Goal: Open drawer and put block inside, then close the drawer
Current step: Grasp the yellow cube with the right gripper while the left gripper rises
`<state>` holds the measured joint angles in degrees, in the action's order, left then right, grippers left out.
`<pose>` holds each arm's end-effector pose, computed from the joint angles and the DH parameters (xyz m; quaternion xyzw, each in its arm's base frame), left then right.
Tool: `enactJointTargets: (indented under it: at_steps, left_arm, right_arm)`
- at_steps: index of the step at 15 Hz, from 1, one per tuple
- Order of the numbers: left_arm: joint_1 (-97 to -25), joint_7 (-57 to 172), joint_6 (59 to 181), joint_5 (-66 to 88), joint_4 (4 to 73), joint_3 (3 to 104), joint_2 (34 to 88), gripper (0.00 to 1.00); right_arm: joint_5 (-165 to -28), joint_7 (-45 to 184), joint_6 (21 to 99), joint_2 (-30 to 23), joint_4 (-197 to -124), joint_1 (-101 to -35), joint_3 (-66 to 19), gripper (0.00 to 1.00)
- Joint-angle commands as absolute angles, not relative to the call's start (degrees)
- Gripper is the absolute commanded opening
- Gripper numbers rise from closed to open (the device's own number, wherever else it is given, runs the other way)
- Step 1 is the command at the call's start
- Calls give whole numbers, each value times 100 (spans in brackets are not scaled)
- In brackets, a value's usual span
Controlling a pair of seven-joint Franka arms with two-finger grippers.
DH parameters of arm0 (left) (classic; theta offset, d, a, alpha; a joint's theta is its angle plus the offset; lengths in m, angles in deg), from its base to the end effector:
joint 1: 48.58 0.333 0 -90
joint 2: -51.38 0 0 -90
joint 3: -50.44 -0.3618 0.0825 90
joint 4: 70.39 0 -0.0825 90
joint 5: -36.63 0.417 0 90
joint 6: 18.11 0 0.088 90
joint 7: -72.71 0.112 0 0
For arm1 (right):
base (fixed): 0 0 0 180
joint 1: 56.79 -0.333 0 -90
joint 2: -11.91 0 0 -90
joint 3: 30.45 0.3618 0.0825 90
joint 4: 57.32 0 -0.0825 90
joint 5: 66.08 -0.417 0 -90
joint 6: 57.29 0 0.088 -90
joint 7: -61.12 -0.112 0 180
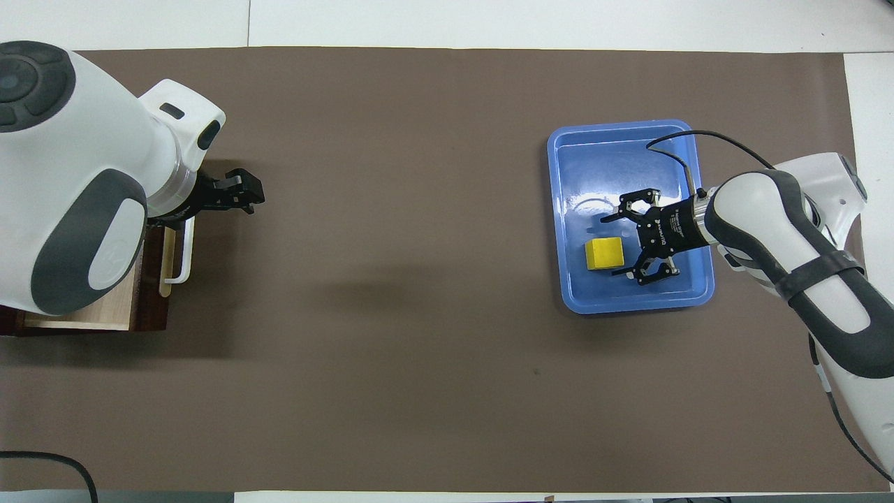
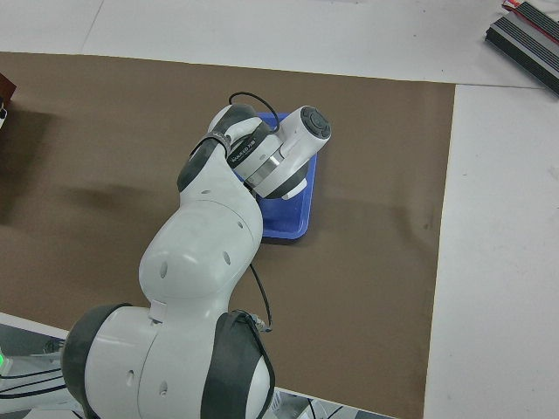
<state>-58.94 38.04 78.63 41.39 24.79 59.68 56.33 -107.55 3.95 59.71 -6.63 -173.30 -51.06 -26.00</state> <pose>0.5876 -0.1964 0.5781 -0.9911 -0.1251 0.0102 0.0436 0.6100 0.0245 0.2952 -0.7022 0.6299 0.2673 0.1967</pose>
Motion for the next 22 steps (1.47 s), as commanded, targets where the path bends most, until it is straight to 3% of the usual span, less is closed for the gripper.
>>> enactJointTargets:
  at_steps: [1,5,6,8,9,15,22]
  left_arm:
    - [-6324,1839,7296,3708,2417,5923,5402,100]
    - [-6694,-877,7199,3417,2365,6081,5340,100]
    - [-6782,-1659,7268,3417,2452,6108,5296,100]
    - [-6739,-2507,8010,3391,2986,6125,5121,100]
    - [-6721,-2720,8468,3312,3293,6117,5016,100]
    - [-6695,-3353,8920,3294,3428,6090,5401,100]
    - [-6695,-3960,9306,3303,3323,6081,5761,100]
  right_arm:
    - [-10774,584,5926,-629,-17404,-5020,-2579,100]
    - [-10774,575,5926,-629,-17413,-5020,-2579,99]
    - [-10774,558,5926,-629,-17413,-5020,-2579,87]
    - [-10774,531,5926,-629,-17413,-5020,-2579,36]
    - [-10774,496,5934,-629,-17413,-5029,-2588,3]
    - [-10774,268,5891,-638,-17247,-5038,-2579,0]
    - [-10756,-539,5468,-594,-15982,-5765,-2579,0]
